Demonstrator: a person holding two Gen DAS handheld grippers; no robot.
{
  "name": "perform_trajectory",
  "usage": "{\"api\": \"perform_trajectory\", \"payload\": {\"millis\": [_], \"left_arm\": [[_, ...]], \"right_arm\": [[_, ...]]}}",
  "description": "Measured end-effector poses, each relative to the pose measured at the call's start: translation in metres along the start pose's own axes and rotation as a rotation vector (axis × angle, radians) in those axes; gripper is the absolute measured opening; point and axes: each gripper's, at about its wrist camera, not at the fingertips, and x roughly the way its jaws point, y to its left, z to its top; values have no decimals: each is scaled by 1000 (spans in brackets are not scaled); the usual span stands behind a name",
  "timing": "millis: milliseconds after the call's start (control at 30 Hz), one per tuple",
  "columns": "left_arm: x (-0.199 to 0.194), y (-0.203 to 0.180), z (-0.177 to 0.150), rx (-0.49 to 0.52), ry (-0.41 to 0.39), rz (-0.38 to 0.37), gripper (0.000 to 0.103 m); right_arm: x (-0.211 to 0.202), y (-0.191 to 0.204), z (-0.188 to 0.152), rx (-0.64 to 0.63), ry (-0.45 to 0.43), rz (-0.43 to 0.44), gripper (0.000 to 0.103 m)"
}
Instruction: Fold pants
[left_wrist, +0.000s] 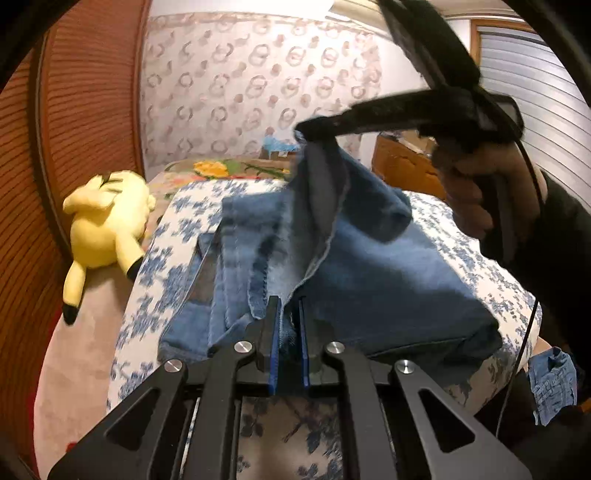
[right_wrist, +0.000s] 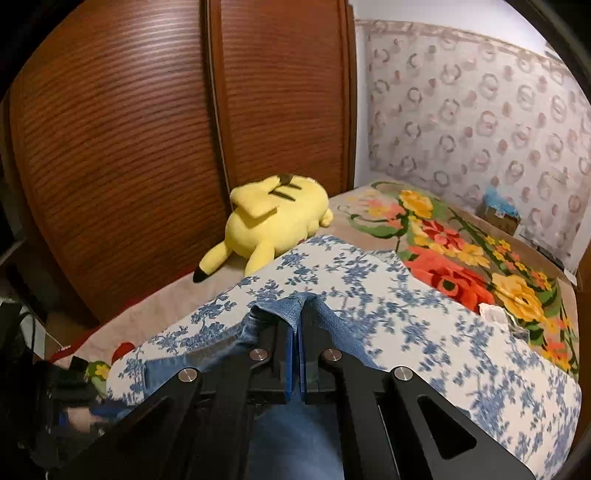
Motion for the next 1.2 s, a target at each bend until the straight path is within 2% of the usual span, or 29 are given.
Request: {"api": "perform_trajectory", "payload": {"millis": [167, 233, 300, 367, 500, 567, 633, 800, 1000, 1100, 1200], "left_arm": [[10, 12, -6, -45, 49, 6, 10], [10, 13, -6, -47, 48, 11, 14], [10, 14, -6, -43, 50, 15, 22], [9, 15, -6, -42, 52, 20, 31], [8, 18, -4, -41, 39, 50, 47], [7, 20, -1, -45, 29, 57, 51], [5, 19, 2, -42, 23, 65, 51], [0, 11, 10, -11, 10, 71, 51], [0, -6, 18, 27, -3, 66, 51], [3, -17, 19, 47, -4, 47, 51], [7, -28, 19, 60, 2, 32, 51]], "right_arm": [[45, 0, 10, 10, 87, -33, 2], [58, -1, 13, 21, 117, -30, 4], [63, -3, 16, 28, 130, -40, 15], [58, 4, 22, 19, 115, -39, 41], [45, 10, 23, 28, 71, -28, 50], [36, 9, 20, 49, 46, 6, 51], [26, 11, 16, 40, 30, 0, 52], [-12, -1, -8, 71, 4, -26, 52], [-75, -22, -66, 149, -12, -57, 52], [-101, -32, -100, 180, -6, -93, 63], [-123, -35, -131, 204, 17, -157, 66]]}}
